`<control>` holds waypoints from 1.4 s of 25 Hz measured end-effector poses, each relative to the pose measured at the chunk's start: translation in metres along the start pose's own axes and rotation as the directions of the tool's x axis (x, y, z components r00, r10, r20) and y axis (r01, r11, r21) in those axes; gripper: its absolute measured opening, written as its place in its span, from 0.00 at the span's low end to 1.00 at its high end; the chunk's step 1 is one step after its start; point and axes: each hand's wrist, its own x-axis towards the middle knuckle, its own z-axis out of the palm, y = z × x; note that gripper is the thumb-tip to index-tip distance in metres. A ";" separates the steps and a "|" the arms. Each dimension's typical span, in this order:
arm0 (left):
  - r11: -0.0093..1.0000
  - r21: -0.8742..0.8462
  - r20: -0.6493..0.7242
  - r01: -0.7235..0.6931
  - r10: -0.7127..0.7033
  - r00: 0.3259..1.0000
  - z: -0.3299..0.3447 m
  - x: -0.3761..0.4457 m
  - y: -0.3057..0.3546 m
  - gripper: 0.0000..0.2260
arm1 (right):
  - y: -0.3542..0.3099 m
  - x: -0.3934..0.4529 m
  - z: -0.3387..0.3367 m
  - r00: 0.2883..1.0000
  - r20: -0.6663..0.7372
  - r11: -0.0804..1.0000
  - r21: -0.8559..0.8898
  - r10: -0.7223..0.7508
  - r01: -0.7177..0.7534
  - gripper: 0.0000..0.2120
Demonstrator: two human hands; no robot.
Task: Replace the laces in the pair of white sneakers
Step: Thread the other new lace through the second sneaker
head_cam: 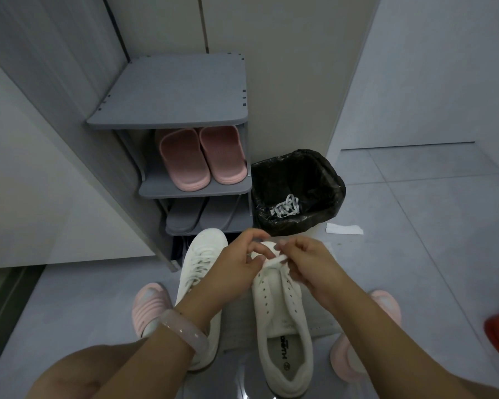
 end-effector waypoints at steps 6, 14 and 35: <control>0.987 -0.136 0.049 0.090 -0.084 0.995 0.004 0.000 0.010 0.06 | -0.013 -0.007 0.006 0.963 0.061 0.942 -0.203 -0.261 0.268 0.06; 0.992 -0.083 -0.018 0.095 -0.096 0.995 0.001 0.002 0.008 0.04 | -0.022 -0.007 -0.005 0.988 0.131 0.913 0.406 -0.085 0.025 0.16; 0.889 0.456 -0.020 0.031 -0.025 1.000 -0.005 0.011 -0.018 0.06 | 0.005 0.010 -0.048 0.982 -0.176 0.995 -0.057 0.074 -0.085 0.08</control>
